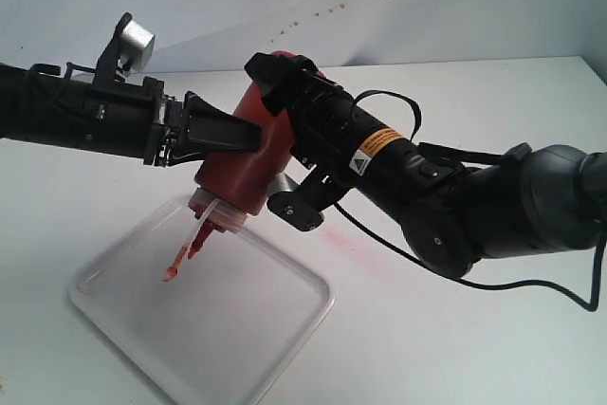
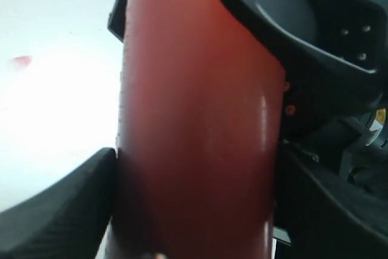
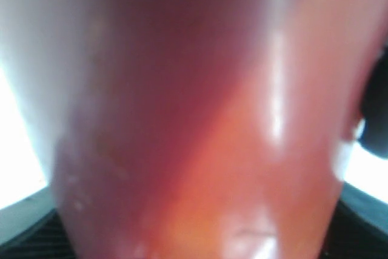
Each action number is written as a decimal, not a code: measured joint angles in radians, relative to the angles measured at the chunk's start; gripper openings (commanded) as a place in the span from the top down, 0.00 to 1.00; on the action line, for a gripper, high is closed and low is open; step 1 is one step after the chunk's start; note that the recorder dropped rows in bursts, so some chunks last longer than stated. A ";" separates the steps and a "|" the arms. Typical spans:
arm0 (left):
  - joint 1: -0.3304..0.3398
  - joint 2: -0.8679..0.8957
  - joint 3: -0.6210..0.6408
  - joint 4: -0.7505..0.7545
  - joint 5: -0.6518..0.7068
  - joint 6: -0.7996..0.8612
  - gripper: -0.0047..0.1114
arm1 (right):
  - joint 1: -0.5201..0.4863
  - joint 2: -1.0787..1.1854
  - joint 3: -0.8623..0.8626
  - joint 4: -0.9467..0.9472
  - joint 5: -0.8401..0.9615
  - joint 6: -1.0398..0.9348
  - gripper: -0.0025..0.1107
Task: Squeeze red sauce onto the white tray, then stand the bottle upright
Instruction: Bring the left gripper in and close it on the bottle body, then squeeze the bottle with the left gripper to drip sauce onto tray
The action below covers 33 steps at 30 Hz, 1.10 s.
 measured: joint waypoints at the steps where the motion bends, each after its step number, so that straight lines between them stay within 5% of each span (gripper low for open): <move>1: 0.000 0.000 0.000 0.000 0.002 0.002 0.96 | 0.000 0.000 0.000 0.000 0.000 0.000 0.98; 18: 0.000 0.000 0.000 0.000 0.004 0.041 0.94 | 0.000 0.000 0.000 -0.002 -0.006 0.000 0.98; 24: 0.000 0.000 0.000 0.000 0.004 0.041 0.73 | 0.000 0.000 0.000 -0.002 -0.006 0.000 0.98; 30: 0.000 0.000 0.000 0.000 0.004 0.048 0.21 | 0.000 0.000 0.000 -0.002 -0.006 0.000 0.98; 33: 0.000 0.000 0.000 0.018 0.038 0.056 0.17 | 0.000 0.000 0.000 -0.002 -0.004 0.000 0.98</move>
